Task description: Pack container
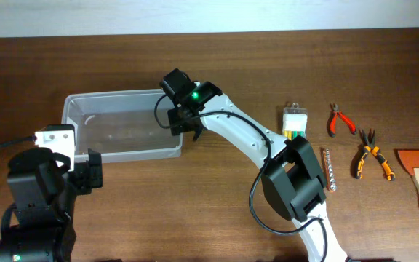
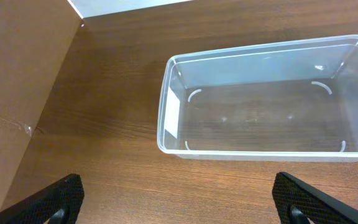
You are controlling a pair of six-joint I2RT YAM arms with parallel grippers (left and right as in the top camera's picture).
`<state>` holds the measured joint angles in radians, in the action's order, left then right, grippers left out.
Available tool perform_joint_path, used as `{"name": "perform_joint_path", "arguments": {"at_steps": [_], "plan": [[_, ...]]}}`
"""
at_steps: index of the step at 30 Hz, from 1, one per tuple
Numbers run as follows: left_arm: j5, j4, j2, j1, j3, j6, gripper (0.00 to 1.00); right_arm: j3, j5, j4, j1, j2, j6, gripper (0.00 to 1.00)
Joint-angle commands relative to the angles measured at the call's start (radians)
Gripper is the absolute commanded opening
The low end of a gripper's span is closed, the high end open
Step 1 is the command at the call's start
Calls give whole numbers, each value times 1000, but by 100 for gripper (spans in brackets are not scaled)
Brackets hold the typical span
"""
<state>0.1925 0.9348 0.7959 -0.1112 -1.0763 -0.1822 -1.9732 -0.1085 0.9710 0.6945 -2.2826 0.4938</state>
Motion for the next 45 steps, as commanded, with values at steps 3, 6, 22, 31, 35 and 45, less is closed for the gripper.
{"name": "perform_joint_path", "arguments": {"at_steps": [3, 6, 22, 31, 35, 45], "plan": [[15, 2, -4, -5, -18, 12, 99, -18, -25, 0, -4, -6, 13, 60], [15, 2, -4, -5, -18, 12, 99, -18, -51, 0, -6, -6, 13, 50], [14, 2, -4, -5, -18, 12, 99, -25, -50, 111, -128, 4, 13, 4], [14, 2, -2, -5, -18, 12, 99, -25, -19, 200, -261, 63, -56, 4], [14, 2, 9, -5, -18, 12, 99, -24, -20, 271, -317, 63, -130, 4], [14, 2, 66, -5, -18, 12, 99, -24, -5, 310, -416, 62, -319, 4]]}}
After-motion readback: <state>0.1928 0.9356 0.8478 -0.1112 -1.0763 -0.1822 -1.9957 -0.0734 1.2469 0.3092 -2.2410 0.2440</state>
